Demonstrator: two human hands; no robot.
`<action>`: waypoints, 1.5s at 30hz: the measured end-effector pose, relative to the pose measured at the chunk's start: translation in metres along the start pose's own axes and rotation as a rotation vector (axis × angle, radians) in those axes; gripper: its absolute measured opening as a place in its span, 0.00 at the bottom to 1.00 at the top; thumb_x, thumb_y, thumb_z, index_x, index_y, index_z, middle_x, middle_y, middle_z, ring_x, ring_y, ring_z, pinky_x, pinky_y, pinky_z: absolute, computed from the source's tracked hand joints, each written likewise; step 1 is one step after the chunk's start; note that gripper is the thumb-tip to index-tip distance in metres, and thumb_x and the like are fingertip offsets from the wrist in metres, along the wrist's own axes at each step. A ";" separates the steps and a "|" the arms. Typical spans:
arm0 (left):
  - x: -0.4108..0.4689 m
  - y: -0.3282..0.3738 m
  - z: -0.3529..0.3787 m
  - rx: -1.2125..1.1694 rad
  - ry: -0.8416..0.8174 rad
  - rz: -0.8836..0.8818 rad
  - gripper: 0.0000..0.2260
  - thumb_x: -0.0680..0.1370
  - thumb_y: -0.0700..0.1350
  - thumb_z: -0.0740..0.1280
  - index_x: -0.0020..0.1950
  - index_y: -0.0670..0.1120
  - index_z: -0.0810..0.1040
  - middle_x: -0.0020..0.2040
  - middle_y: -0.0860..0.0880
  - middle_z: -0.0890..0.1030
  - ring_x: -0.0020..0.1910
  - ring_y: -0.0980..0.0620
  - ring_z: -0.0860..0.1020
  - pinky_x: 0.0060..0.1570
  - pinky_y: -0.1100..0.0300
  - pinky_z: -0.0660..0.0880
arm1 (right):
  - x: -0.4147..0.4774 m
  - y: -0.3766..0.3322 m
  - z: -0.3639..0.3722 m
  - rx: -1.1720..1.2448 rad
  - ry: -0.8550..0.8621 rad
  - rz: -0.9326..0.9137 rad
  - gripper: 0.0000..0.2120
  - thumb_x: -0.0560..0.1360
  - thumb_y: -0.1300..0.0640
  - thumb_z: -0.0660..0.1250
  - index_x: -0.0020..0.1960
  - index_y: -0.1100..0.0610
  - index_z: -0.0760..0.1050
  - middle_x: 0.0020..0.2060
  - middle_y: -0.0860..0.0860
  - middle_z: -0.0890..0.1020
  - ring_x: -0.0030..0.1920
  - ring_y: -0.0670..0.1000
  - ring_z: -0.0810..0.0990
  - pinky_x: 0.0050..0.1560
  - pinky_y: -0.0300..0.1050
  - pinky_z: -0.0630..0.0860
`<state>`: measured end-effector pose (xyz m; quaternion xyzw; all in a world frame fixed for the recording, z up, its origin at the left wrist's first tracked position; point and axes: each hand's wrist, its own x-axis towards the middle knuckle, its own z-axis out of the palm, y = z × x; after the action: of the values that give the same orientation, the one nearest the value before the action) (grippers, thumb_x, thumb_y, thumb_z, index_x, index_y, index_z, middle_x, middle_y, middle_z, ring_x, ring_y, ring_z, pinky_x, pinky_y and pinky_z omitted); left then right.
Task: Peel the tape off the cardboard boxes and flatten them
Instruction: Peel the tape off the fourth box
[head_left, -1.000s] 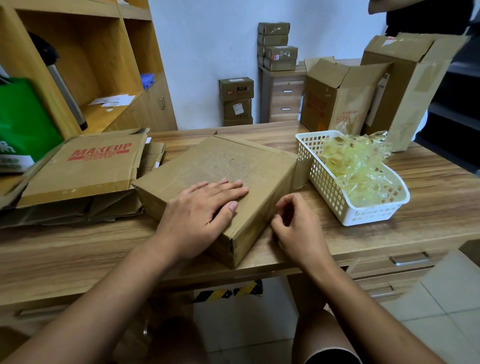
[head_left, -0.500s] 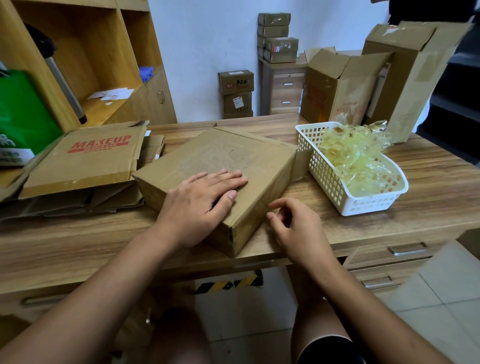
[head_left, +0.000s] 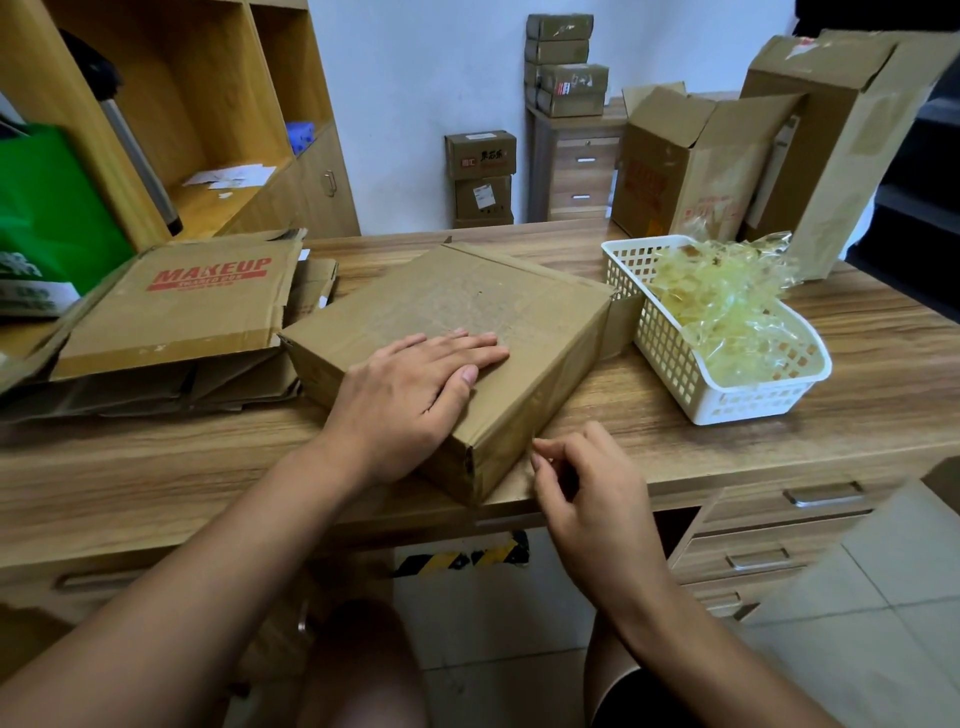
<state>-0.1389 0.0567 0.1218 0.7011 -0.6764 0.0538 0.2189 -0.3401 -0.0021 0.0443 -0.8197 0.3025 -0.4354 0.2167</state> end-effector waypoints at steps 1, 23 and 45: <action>0.000 0.000 0.000 -0.005 -0.002 -0.002 0.22 0.82 0.54 0.48 0.73 0.62 0.70 0.74 0.64 0.69 0.75 0.66 0.61 0.75 0.55 0.59 | -0.002 -0.002 0.001 0.003 0.007 -0.014 0.02 0.76 0.64 0.72 0.48 0.58 0.81 0.39 0.47 0.74 0.39 0.44 0.74 0.41 0.35 0.72; 0.011 0.010 0.011 0.025 0.052 -0.104 0.24 0.82 0.55 0.46 0.73 0.59 0.72 0.74 0.61 0.70 0.75 0.64 0.63 0.76 0.55 0.58 | -0.010 -0.005 -0.005 0.110 0.023 -0.052 0.03 0.76 0.55 0.69 0.47 0.54 0.79 0.46 0.46 0.72 0.49 0.43 0.76 0.48 0.33 0.74; 0.027 0.016 0.024 0.146 0.083 -0.173 0.26 0.83 0.58 0.42 0.75 0.57 0.70 0.75 0.58 0.70 0.75 0.58 0.64 0.75 0.55 0.58 | -0.004 -0.005 -0.002 0.638 0.133 0.215 0.10 0.75 0.62 0.72 0.41 0.50 0.76 0.46 0.48 0.87 0.52 0.49 0.86 0.54 0.41 0.80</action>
<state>-0.1578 0.0231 0.1142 0.7682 -0.5979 0.1128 0.1992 -0.3422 0.0037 0.0461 -0.6437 0.2494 -0.5353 0.4867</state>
